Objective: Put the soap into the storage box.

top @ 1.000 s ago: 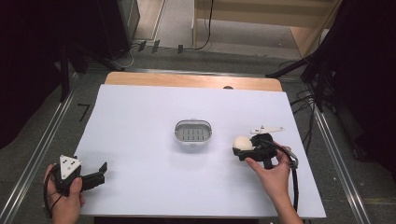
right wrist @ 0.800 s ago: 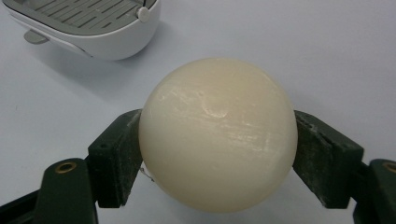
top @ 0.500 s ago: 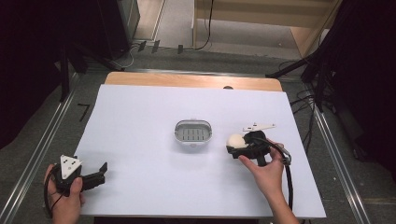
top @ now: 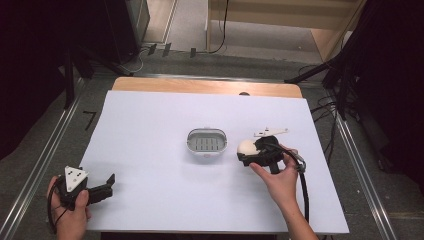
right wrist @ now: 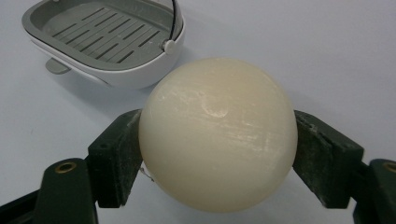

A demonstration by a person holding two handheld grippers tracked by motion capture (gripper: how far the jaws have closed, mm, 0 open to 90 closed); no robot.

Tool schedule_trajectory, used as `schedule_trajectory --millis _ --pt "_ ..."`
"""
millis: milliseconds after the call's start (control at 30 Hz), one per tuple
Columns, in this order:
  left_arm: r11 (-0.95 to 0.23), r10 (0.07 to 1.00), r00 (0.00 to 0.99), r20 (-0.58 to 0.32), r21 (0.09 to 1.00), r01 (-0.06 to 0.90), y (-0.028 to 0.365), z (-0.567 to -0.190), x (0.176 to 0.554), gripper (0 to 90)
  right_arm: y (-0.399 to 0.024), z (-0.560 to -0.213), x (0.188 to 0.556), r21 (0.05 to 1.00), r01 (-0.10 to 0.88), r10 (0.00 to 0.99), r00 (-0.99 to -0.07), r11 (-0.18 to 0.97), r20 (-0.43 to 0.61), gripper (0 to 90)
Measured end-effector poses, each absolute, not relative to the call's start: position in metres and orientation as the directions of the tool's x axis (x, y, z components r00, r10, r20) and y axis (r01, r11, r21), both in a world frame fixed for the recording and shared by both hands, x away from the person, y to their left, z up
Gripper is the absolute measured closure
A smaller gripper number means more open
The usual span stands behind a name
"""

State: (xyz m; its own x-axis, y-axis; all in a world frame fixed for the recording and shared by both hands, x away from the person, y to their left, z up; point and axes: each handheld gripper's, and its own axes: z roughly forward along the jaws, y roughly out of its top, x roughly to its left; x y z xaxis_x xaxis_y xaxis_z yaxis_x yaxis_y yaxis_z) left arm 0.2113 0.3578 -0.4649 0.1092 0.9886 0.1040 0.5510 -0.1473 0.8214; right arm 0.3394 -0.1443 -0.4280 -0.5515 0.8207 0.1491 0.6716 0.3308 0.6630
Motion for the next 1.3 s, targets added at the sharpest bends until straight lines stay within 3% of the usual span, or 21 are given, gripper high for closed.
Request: schedule_trajectory --millis 1300 --pt "-0.156 0.987 0.118 0.109 0.821 0.549 0.357 -0.465 0.212 0.0 -0.097 -0.412 0.360 0.676 0.637 0.785 -0.604 0.370 0.139 23.7"
